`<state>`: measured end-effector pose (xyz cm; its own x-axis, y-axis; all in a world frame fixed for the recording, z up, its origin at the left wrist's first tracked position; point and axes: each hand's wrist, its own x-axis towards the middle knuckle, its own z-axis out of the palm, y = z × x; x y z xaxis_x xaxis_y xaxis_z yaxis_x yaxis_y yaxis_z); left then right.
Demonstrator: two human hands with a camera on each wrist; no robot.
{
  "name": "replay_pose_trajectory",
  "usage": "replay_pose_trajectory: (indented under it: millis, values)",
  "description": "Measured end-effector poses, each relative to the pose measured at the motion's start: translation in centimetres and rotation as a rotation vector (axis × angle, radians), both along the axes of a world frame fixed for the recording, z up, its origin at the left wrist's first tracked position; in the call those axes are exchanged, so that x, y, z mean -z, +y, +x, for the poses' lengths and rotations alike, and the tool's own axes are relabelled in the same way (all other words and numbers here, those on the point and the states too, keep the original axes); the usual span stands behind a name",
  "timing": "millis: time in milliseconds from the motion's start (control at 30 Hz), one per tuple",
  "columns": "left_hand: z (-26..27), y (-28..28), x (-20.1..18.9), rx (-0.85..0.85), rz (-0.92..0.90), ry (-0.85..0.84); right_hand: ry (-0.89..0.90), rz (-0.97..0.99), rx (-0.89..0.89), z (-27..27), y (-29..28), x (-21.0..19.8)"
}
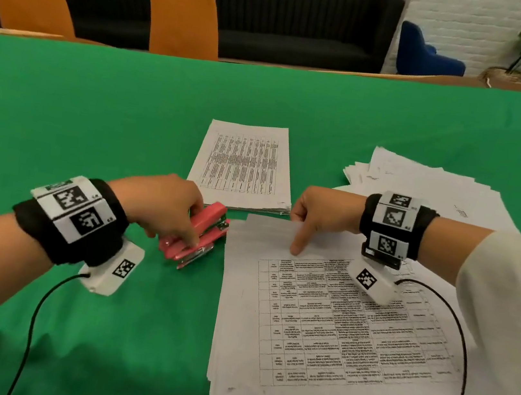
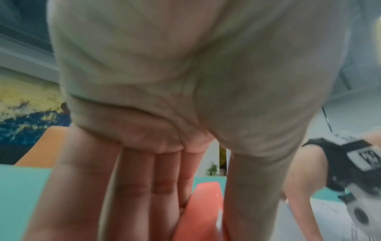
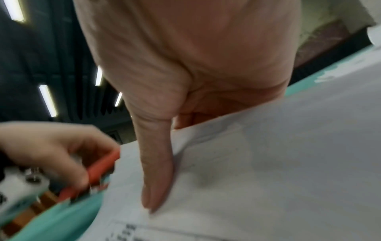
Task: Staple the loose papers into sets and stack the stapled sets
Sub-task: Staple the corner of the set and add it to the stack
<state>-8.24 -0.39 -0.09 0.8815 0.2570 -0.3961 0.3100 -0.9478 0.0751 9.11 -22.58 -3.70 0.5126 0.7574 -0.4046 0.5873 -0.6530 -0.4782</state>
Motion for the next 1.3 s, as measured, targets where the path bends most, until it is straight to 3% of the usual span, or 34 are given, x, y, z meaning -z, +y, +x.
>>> replay_pose_trajectory:
  millis: [167,233,300,367,433,700,967,1167,1300]
  values:
    - [0.0,-0.5,-1.8,0.077,0.211,-0.369,-0.195,0.007,-0.012,-0.5,0.1,0.4]
    - [0.0,-1.1,-1.8,0.137,0.183,-0.461,-0.306,0.061,-0.065,-1.2,-0.2,0.6]
    - [0.0,-2.0,-1.3,0.191,0.023,-0.436,-0.270,0.054,-0.123,-2.1,-0.8,0.4]
    - [0.2,-3.2,-0.3,0.227,-0.072,-0.361,-0.099,-0.097,-0.148,-2.7,-1.3,0.3]
    - [0.8,-4.4,1.0,0.287,-0.052,-0.302,-0.026,-0.169,-0.153,-2.7,-1.9,0.7]
    - [3.7,-6.8,3.4,0.412,0.031,-0.309,-0.007,-0.005,-0.067,-1.7,-3.0,2.3]
    - [4.1,-7.1,3.0,0.733,0.242,-0.194,0.070,-0.027,-0.081,-1.3,-3.7,2.4]
    - [3.9,-6.7,3.6,0.637,0.190,-0.148,0.058,-0.043,-0.083,-1.5,-3.9,2.2]
    - [3.5,-6.6,3.5,0.765,0.155,-0.150,0.073,-0.044,-0.078,-1.5,-3.9,2.2]
